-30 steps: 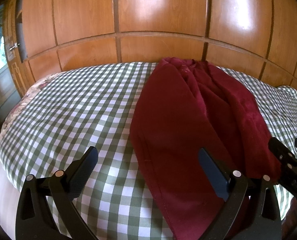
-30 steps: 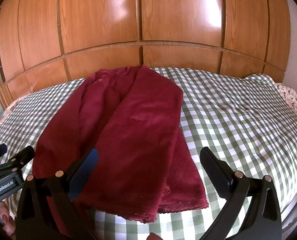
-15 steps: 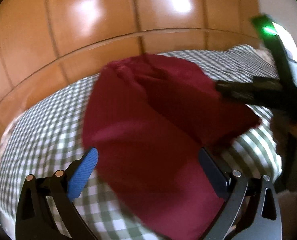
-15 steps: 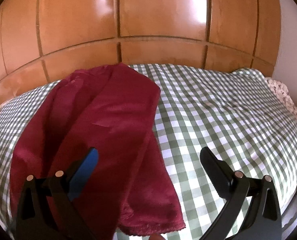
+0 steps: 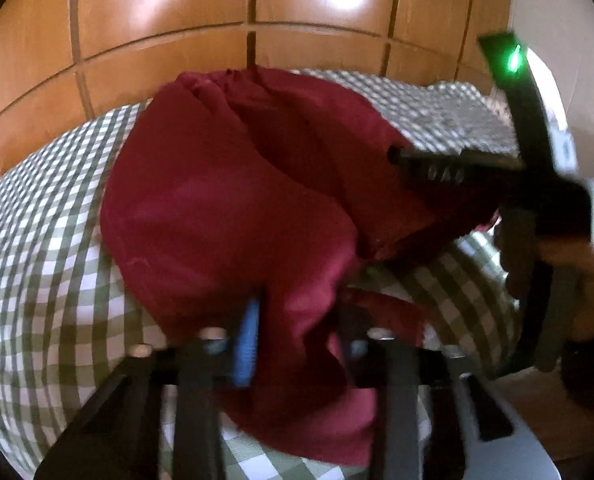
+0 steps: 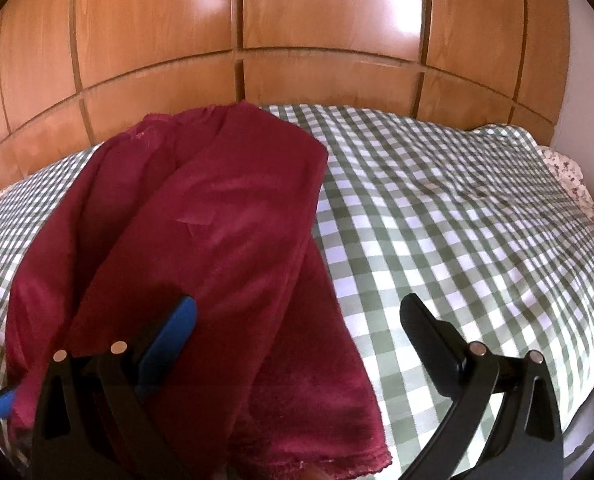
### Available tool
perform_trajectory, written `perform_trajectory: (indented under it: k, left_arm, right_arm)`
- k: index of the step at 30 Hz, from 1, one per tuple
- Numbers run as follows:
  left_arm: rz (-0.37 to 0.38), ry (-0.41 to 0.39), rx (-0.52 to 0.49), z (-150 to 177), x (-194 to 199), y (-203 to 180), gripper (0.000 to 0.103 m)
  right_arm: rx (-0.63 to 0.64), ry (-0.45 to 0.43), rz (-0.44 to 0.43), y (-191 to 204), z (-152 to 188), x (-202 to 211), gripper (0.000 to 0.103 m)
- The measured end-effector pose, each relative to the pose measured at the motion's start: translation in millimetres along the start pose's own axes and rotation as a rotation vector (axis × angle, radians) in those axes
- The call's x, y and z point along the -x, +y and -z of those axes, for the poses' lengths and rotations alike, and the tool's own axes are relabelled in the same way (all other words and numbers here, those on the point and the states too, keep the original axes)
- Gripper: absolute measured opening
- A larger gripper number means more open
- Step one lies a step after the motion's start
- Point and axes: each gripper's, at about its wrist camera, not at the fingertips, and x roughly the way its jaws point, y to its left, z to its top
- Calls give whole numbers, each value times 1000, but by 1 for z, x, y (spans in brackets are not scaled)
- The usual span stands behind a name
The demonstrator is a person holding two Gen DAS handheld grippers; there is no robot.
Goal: Fold small clothes
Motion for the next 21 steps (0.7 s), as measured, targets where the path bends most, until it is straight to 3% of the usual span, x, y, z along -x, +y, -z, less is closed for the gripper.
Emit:
perform_trajectory:
  k: [6,10,14,16,21]
  left_arm:
    - [120,-70,95,-11,29,28,14]
    - [177,-111,180,-18,53,56,2]
    - [151,-173,295,-21,73,99,0]
    - [94,-185,333,-25,77,121,0]
    - [89,-160,338,-28,73,125,0]
  right_arm:
    - [-28,16,-33,-4,5,-6,101]
    - [-58,39,-43,-10,8,-13,101]
    - [-97,55,-72,-17,10,-18,101]
    - [-106,54,-79,-18,11,-19,101]
    - [-107,49,-78,-18,12,-20,101]
